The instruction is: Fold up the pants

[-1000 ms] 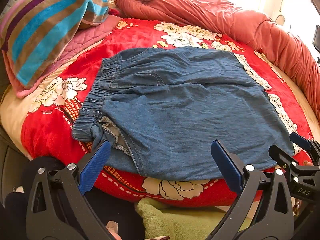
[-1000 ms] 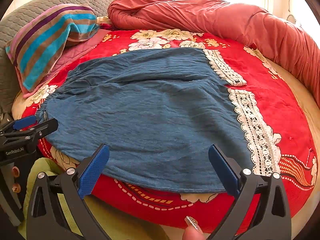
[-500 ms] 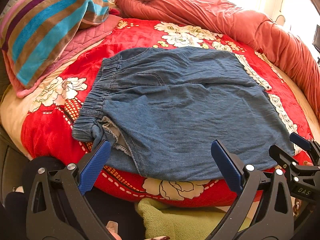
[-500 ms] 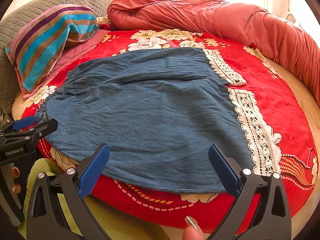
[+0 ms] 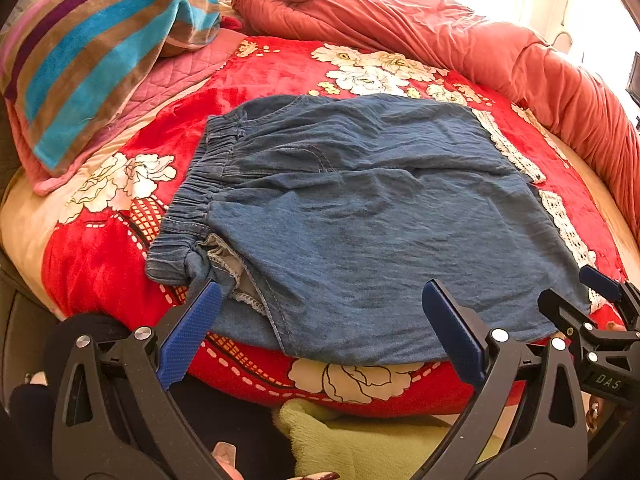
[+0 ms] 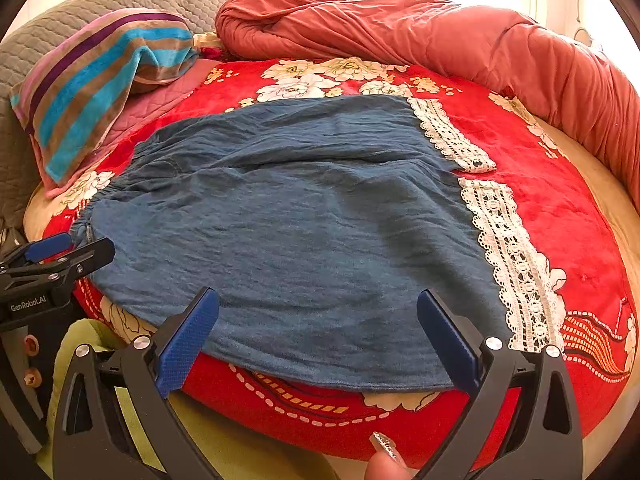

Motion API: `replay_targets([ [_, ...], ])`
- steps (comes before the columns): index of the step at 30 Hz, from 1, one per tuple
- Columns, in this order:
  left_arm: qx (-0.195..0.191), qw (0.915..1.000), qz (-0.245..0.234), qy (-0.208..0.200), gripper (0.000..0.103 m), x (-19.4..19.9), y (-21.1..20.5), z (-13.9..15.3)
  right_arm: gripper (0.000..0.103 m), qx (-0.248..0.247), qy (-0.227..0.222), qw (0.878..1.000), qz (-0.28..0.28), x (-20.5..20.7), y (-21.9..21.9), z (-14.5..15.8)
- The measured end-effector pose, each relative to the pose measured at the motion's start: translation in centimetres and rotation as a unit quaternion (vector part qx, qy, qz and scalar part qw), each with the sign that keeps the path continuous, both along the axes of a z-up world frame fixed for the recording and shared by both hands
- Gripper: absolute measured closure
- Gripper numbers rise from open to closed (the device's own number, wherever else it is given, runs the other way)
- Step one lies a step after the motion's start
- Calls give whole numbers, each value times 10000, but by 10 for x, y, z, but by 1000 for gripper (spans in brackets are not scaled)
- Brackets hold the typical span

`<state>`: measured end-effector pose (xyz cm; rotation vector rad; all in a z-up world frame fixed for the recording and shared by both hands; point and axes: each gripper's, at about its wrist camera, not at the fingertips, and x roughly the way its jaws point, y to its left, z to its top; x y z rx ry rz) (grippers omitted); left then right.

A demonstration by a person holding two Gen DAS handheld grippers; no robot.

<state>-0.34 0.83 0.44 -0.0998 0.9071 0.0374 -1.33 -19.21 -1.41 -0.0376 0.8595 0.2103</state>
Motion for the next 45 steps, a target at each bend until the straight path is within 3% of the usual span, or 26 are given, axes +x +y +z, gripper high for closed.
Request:
replay_targets([
  [13, -101, 9999, 115, 81, 8, 28, 20, -3, 4, -70, -226, 9992, 307, 43, 10, 13],
  [24, -201, 9987, 440, 130, 8, 88, 70, 0, 4, -290, -593, 9935, 923, 124, 48, 36],
  [29, -548, 9968, 546, 206, 8, 118, 99, 0, 4, -524, -717, 9887, 1207, 170, 70, 42],
  [38, -616, 9945, 724, 450, 8, 166, 140, -12, 4, -608, -499, 9766, 2003, 237, 117, 33],
  [45, -535, 9956, 585, 509, 8, 195, 153, -28, 4, -769, 35, 9699, 2312, 290, 145, 6],
])
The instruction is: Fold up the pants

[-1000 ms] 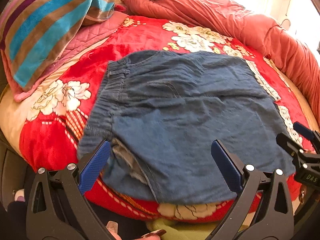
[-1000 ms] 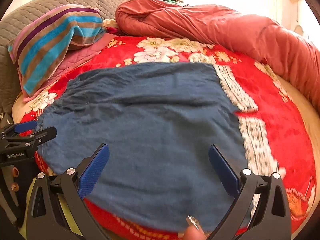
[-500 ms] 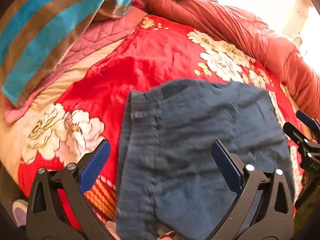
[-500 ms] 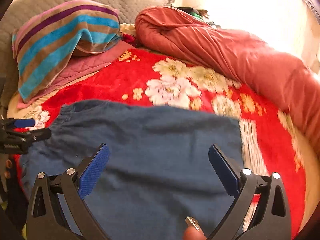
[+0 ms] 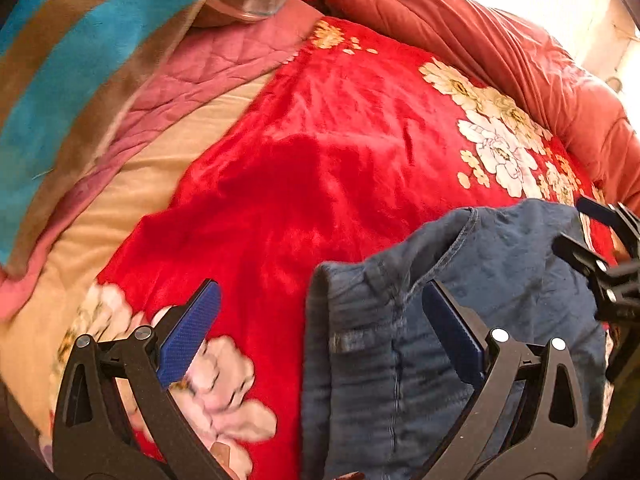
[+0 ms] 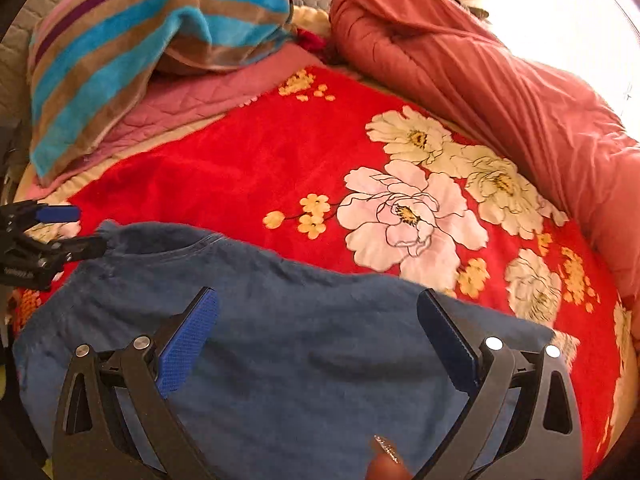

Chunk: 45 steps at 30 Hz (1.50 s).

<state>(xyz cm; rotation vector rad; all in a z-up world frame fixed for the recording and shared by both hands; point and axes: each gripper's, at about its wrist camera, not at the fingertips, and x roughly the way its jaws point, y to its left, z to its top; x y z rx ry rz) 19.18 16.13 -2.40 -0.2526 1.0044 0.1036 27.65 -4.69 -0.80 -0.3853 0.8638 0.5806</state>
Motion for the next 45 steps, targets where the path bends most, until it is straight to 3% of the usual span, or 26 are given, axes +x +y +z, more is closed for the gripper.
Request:
replay_targets([
  [5, 190, 9992, -334, 80, 13, 13, -10, -11, 4, -192, 123, 9994, 273, 19, 14, -10],
  [9, 167, 9985, -530, 21, 57, 17, -16, -15, 4, -341, 151, 9979, 534, 25, 23, -17],
  [12, 130, 9984, -517, -209, 69, 12, -12, -11, 4, -441, 176, 9965, 686, 27, 29, -22],
  [21, 451, 9936, -491, -917, 73, -8, -14, 11, 9, -868, 98, 9885, 1235, 21, 54, -40],
  [25, 599, 9919, -518, -989, 73, -12, -18, 12, 59, -704, 229, 9855, 1524, 9, 63, -46],
  [27, 663, 9914, -514, -1009, 73, -14, -20, 13, 74, -565, 253, 9864, 1520, 4, 64, -44],
  [30, 799, 9897, -494, -1080, 73, -19, -22, 14, 86, -209, 199, 9911, 1298, -4, 55, -33],
  [39, 1302, 9778, -505, -1564, 73, -44, -37, 33, 93, 830, -107, 9924, 902, -51, 11, 19],
  [45, 1165, 9733, -507, -1910, 73, -77, -48, 46, 94, 1289, -268, 9874, 880, -109, -19, 44],
])
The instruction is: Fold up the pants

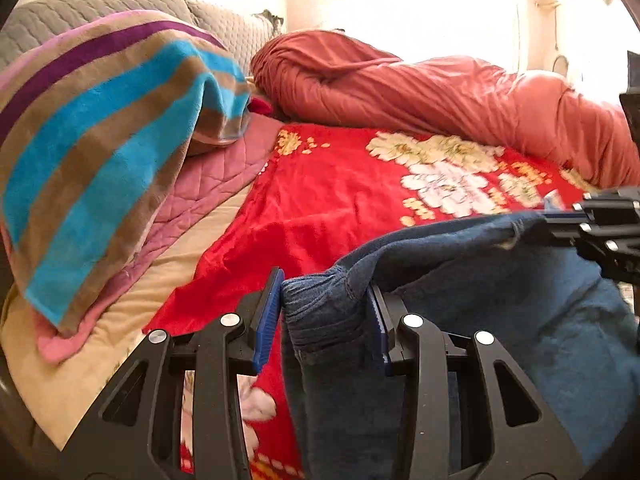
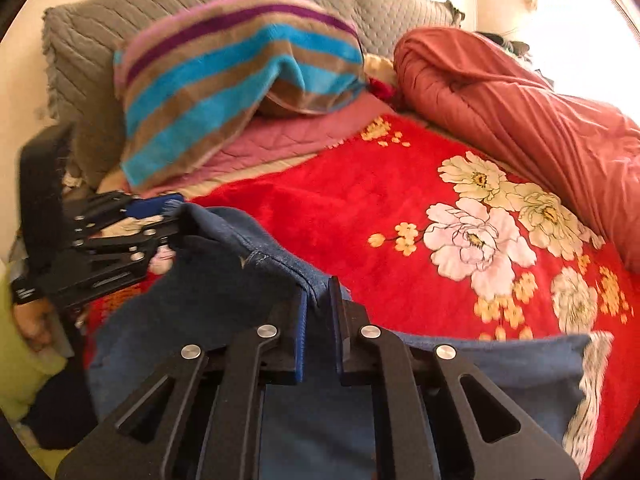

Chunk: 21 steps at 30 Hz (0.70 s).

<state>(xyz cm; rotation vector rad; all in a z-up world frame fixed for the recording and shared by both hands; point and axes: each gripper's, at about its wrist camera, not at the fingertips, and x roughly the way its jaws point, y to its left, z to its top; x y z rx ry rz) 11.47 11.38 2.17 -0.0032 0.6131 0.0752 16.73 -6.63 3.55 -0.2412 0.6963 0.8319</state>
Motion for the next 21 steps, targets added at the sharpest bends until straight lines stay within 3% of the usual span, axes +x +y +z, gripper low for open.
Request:
replay_targets([
  [5, -35, 9999, -114, -42, 73, -36, -10, 10, 94, 212, 37, 9994, 283, -63, -16, 3],
  [10, -64, 9991, -368, 209, 73, -65, -14, 8, 94, 246, 284, 9982, 459, -106, -20, -7],
  [21, -112, 9951, -429, 883, 72, -108, -12, -15, 94, -33, 812, 9936, 782, -155, -6, -50],
])
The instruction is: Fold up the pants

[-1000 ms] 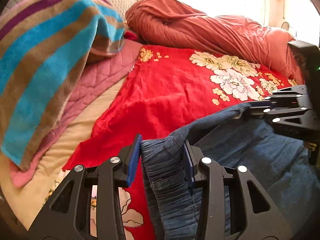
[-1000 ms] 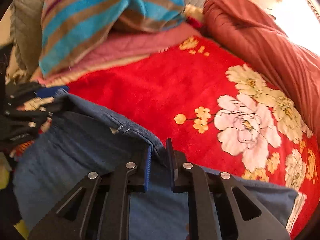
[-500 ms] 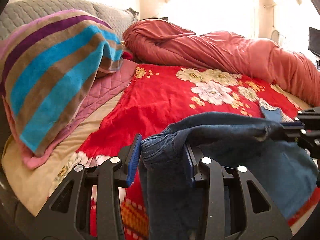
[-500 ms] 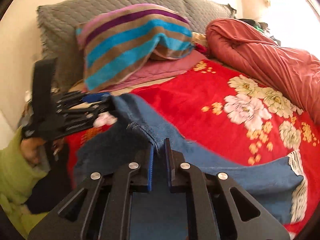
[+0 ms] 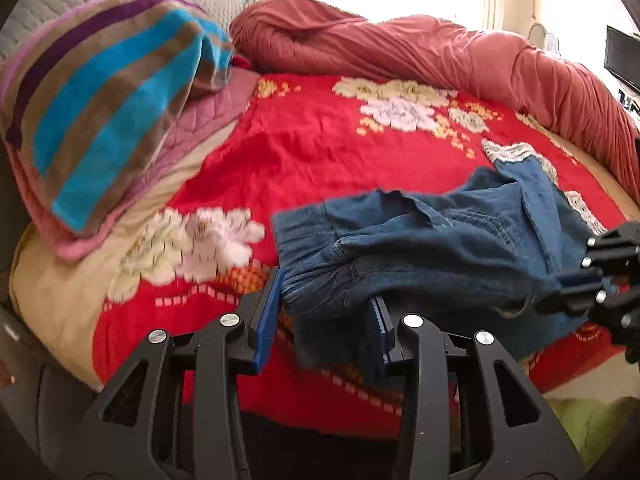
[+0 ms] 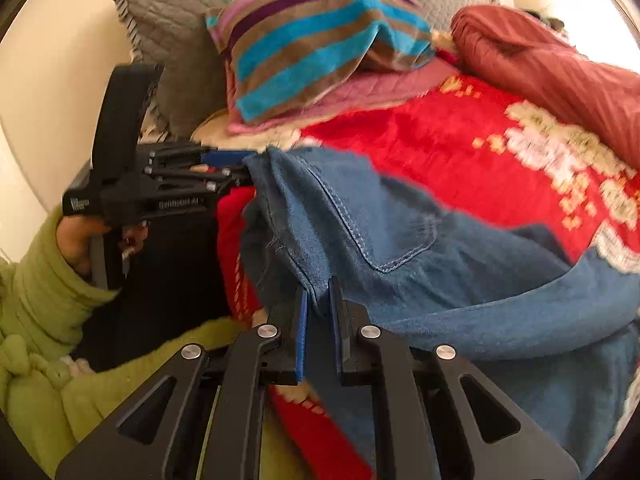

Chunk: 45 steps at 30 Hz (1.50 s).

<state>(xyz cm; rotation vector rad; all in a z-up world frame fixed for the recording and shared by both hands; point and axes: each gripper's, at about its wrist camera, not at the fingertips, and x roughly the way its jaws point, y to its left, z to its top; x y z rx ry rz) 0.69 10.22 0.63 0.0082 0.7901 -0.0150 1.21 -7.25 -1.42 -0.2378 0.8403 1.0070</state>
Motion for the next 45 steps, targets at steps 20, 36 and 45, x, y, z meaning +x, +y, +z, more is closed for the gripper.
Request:
replay_targets([
  [20, -823, 9956, -434, -108, 68, -18, -29, 24, 91, -187, 32, 9996, 207, -21, 5, -22],
  [36, -636, 9960, -362, 515, 68, -14, -28, -28, 66, -122, 104, 9982, -578, 3, -19, -10],
  [45, -694, 9962, -343, 408, 68, -14, -30, -23, 60, -277, 318, 9965, -726, 4, -22, -25],
])
